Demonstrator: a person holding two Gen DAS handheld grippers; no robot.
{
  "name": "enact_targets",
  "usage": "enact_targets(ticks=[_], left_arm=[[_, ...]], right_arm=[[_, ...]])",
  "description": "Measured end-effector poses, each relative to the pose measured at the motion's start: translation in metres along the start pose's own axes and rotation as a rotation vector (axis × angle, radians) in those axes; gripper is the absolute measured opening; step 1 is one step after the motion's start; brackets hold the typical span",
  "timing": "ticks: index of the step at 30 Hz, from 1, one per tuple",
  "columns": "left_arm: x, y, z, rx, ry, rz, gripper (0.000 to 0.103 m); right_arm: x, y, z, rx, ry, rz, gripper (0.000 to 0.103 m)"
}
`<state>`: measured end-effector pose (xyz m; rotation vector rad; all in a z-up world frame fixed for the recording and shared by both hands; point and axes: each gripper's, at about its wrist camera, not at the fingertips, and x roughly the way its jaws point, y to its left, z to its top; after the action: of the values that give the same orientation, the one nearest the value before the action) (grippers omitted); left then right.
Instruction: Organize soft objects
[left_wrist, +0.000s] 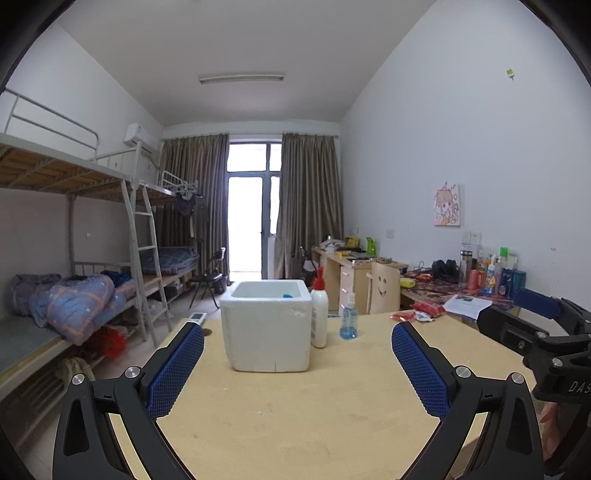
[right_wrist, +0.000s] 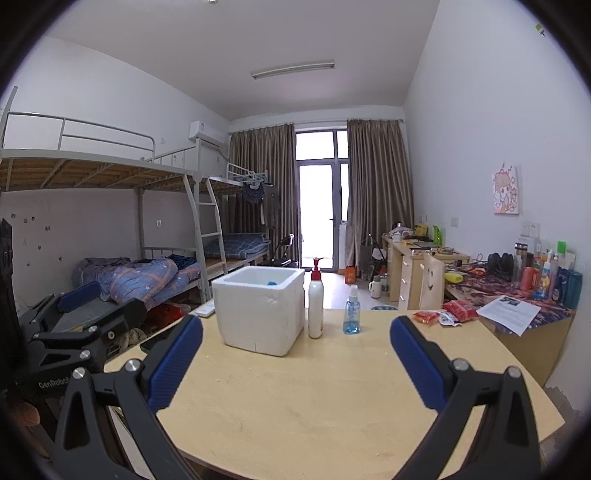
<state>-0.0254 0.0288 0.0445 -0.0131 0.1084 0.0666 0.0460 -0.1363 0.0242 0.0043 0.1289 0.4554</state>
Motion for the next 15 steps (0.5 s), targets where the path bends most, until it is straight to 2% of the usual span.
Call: enact_targets(ticks=[4, 10, 15], left_arm=[[0.001, -0.001, -0.01, -0.006, -0.001, 0.015, 0.102], [-0.001, -0.002, -0.023, -0.024, -0.011, 0.035, 0.102], [-0.002, 0.0, -0.032, -0.021, 0.011, 0.042, 0.102]], right_arm=[[-0.004, -0.003, -0.013, 0.018, -0.015, -0.002, 0.103], [-0.006, -0.006, -0.026, 0.025, 0.004, -0.013, 0.103], [-0.007, -0.005, -0.034, 0.014, 0.019, -0.013, 0.103]])
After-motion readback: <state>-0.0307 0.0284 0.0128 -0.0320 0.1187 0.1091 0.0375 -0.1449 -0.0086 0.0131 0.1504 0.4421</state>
